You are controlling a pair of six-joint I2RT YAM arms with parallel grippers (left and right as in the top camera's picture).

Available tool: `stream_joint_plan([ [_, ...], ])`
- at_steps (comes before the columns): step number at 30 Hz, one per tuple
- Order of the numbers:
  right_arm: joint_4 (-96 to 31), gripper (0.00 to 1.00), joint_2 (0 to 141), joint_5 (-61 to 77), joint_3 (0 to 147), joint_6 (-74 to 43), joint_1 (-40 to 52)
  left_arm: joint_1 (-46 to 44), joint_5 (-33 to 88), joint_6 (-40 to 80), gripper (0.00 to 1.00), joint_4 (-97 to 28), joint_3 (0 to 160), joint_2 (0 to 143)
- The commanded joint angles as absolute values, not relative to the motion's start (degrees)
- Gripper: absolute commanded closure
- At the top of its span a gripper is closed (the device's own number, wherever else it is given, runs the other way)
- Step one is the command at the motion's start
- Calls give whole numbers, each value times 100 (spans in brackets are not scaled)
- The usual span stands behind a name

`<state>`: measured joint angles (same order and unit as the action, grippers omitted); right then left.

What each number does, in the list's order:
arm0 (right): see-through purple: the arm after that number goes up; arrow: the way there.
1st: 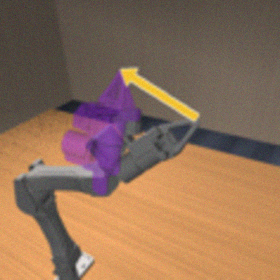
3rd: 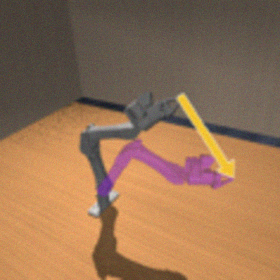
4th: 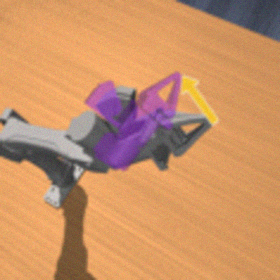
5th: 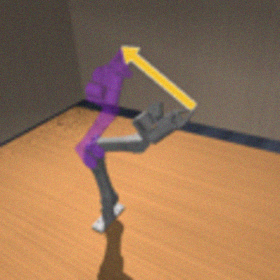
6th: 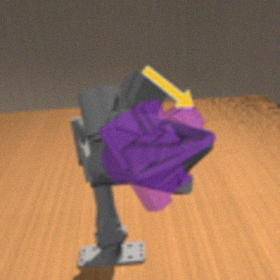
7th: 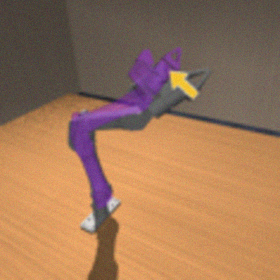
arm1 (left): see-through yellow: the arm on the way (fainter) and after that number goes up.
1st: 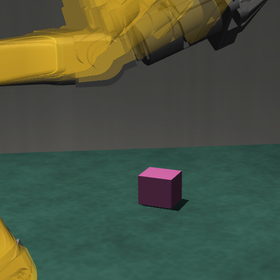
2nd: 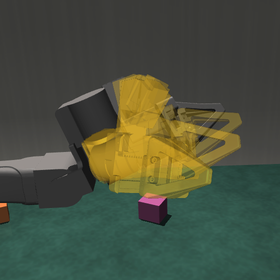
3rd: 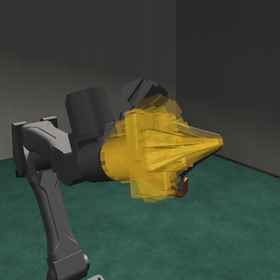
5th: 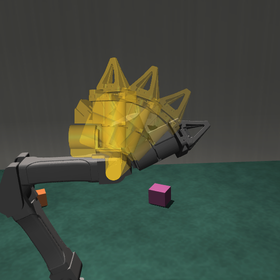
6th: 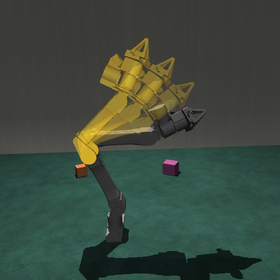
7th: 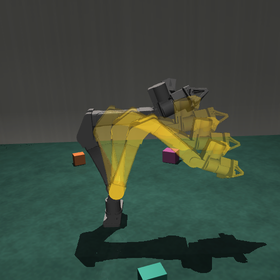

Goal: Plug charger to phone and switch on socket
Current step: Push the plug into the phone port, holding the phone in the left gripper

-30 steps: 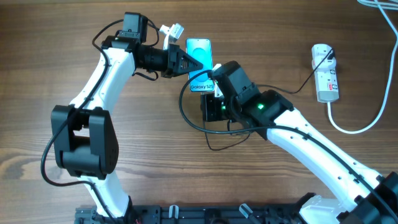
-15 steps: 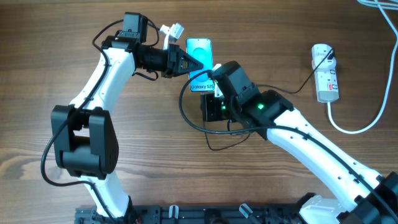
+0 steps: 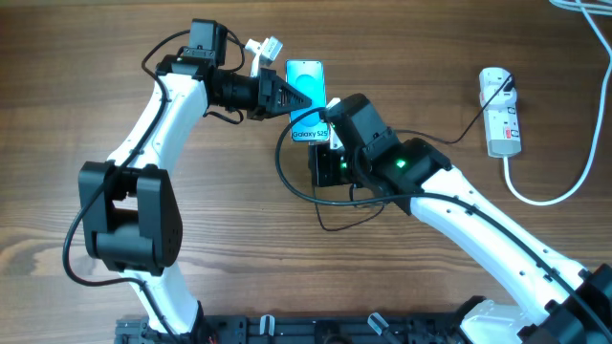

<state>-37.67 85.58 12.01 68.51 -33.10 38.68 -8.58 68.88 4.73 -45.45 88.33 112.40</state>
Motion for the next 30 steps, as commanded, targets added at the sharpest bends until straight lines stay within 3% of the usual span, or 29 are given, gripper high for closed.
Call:
stream_joint_plan([
  [1, -3785, 96, 8595, 1275, 6984, -3312, 3865, -891, 7225, 346, 96, -4545, 8927, 11015],
  [30, -3706, 95, 8595, 1249, 6984, -3310, 3865, -891, 7262, 532, 96, -4504, 8927, 11015],
])
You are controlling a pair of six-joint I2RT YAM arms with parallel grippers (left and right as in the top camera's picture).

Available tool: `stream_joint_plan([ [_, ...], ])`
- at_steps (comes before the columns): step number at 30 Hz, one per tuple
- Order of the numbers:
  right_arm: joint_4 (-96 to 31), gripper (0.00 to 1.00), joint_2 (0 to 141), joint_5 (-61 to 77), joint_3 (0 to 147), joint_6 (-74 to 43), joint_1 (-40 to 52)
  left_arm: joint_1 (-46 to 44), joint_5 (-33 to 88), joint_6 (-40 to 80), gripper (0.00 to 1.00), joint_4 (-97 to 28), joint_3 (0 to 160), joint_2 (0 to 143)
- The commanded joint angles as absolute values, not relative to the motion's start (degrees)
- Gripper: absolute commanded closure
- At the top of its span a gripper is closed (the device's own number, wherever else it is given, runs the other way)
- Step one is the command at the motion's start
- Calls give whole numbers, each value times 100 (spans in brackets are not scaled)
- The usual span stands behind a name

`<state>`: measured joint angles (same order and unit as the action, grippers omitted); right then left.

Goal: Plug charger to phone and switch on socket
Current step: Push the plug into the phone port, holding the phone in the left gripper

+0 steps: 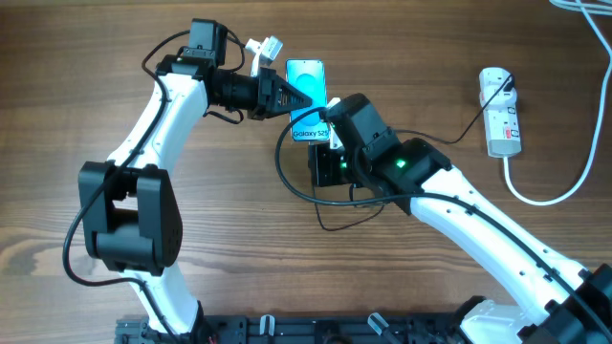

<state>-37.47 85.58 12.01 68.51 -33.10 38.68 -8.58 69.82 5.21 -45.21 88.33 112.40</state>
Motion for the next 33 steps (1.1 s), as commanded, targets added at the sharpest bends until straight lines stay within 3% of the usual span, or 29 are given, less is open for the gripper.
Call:
stream_joint_plan([
  [1, -3699, 96, 8595, 1234, 6984, -3310, 3865, -891, 7262, 532, 96, -4504, 8927, 11015],
  [25, -3750, 96, 8595, 1227, 6987, -3315, 3865, -891, 7533, 471, 96, -4460, 8927, 11015],
  [33, -3817, 96, 8595, 1214, 6984, -3304, 3865, -891, 6788, 499, 96, -4466, 8925, 11015],
])
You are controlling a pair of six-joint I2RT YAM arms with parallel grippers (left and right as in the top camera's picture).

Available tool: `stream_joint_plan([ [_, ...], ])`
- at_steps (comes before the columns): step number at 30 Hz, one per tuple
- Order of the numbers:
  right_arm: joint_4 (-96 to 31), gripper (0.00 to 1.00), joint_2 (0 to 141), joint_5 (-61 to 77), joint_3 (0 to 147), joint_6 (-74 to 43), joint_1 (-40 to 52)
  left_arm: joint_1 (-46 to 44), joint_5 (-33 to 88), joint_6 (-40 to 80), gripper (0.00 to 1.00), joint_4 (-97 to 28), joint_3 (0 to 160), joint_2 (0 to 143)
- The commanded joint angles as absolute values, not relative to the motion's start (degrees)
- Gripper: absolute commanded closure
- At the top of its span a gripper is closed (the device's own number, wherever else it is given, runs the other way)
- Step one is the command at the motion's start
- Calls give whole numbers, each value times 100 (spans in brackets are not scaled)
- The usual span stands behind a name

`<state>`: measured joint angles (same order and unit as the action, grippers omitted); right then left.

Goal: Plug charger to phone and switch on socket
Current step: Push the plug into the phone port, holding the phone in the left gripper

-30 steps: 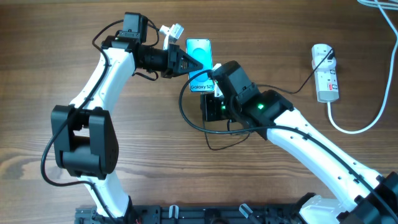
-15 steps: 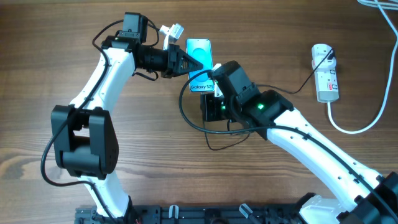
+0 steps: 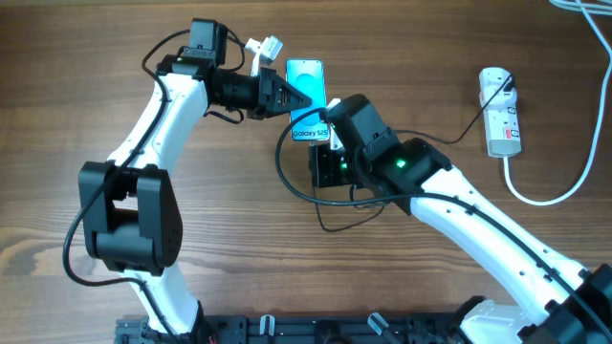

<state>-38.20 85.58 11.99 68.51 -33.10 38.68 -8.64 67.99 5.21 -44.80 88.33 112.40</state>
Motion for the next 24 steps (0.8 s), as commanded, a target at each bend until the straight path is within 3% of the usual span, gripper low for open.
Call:
stream_joint_plan([
  [1, -3815, 96, 8595, 1214, 6984, -3308, 3865, -891, 6836, 499, 96, -4482, 8927, 11015],
  [5, -3817, 95, 8595, 1214, 6984, -3306, 3865, -891, 7328, 497, 96, -4436, 8927, 11015],
  [24, -3715, 96, 8595, 1168, 6984, -3295, 3865, -891, 7347, 493, 96, -4440, 8925, 11015],
])
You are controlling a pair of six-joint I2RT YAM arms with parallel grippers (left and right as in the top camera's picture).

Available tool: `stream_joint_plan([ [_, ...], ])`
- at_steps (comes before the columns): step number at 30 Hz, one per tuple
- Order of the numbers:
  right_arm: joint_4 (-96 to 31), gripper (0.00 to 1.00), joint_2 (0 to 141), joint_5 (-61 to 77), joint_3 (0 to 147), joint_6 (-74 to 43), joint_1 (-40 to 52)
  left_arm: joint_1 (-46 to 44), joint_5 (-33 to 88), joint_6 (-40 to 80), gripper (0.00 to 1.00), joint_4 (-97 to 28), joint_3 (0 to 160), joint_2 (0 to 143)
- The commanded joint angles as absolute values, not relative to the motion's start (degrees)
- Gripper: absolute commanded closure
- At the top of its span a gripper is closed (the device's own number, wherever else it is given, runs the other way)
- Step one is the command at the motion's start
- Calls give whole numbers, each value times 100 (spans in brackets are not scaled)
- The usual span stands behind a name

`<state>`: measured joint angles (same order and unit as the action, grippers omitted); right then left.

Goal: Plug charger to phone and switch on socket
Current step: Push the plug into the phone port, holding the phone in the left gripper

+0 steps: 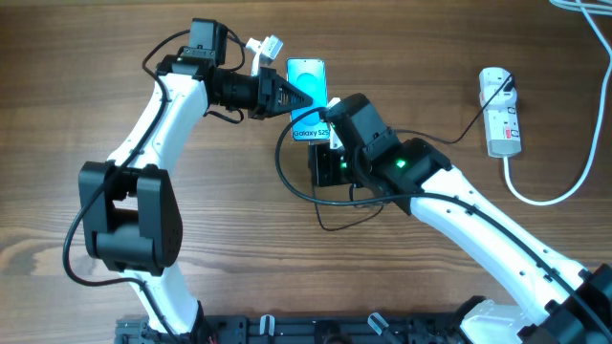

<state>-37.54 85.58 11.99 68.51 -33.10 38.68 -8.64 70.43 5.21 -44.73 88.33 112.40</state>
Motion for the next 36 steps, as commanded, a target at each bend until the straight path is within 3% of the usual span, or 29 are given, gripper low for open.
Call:
stream_joint_plan([
  [1, -3712, 95, 8595, 1164, 6987, -3293, 3865, -891, 7345, 493, 96, -4438, 8927, 11015],
  [36, -3253, 96, 8595, 685, 6987, -3249, 3863, -891, 7347, 493, 96, -4462, 8925, 11015],
])
